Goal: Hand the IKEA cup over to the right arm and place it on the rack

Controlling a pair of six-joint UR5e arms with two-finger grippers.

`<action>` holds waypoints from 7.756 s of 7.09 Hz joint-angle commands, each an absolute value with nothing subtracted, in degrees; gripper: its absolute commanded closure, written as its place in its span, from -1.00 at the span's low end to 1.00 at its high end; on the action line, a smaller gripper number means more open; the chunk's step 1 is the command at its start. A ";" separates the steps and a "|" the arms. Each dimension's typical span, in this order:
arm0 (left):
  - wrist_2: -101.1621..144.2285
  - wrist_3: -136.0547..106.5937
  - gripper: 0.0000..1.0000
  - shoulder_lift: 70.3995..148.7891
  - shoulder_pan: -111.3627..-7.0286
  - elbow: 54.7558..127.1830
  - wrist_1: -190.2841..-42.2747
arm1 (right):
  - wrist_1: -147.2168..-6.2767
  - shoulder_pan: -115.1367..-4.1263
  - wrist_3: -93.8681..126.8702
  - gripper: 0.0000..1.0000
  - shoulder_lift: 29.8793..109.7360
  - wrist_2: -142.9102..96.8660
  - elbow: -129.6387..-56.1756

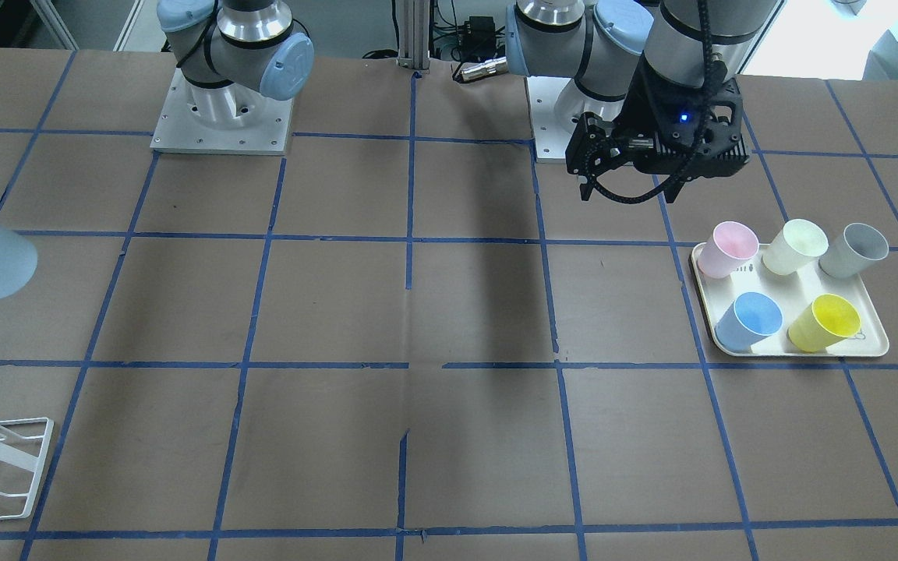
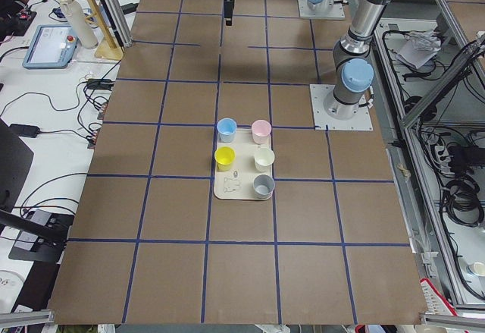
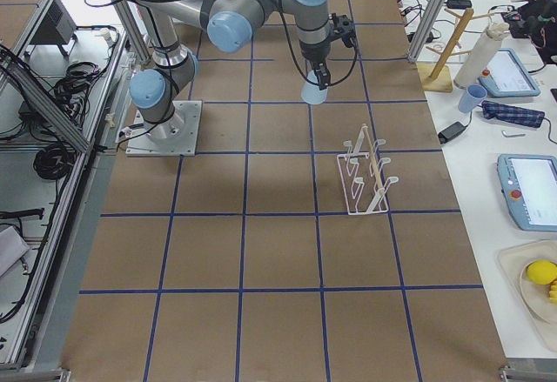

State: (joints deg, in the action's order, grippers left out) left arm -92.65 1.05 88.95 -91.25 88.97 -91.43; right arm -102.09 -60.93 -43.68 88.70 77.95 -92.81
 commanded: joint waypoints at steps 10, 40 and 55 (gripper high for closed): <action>-88.68 1.32 -1.00 88.68 -87.36 87.98 -89.30 | -117.51 -56.95 -48.00 1.00 76.03 78.22 -91.76; -87.89 1.05 -1.00 88.68 -87.36 88.07 -88.33 | -93.79 -70.97 -16.68 -1.00 92.10 86.91 -92.55; -88.07 0.26 -1.00 88.59 -87.98 91.32 -87.54 | -84.73 -88.24 5.10 -1.00 101.07 88.15 -98.79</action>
